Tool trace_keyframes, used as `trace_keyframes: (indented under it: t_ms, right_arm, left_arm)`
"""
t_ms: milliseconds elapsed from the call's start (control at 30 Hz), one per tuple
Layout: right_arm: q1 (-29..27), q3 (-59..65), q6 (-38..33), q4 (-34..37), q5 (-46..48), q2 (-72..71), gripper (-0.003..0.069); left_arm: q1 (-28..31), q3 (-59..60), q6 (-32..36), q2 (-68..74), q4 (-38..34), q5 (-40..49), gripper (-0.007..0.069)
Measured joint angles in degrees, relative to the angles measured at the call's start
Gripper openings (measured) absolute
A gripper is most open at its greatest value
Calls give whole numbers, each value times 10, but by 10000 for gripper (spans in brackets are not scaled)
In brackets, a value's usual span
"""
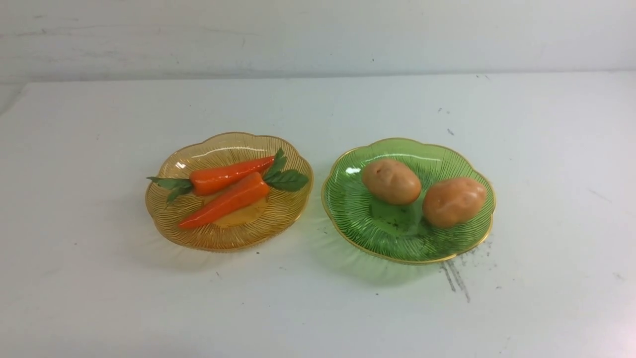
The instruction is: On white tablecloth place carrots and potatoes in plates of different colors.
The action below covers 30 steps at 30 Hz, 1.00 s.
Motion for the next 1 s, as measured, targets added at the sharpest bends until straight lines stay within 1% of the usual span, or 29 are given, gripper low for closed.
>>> trace_keyframes:
  t_ms: [133,167,233,533,1000]
  right_arm:
    - [-26,81,3,-7,50,-16,-15]
    - [-29,99,6,-8,90,-16,-15]
    - [-30,103,14,-2,134,-16,-15]
    - [-19,102,19,-3,141,-17,-15]
    - [-18,102,19,-3,141,-17,-15]
  left_arm:
    - [0,0,0,0,0,0,-3]
    - [0,0,0,0,-1,0,-3]
    - [0,0,0,0,-1,0,-3]
    - [0,0,0,0,-1,0,-3]
    - [0,0,0,0,-1,0,-3]
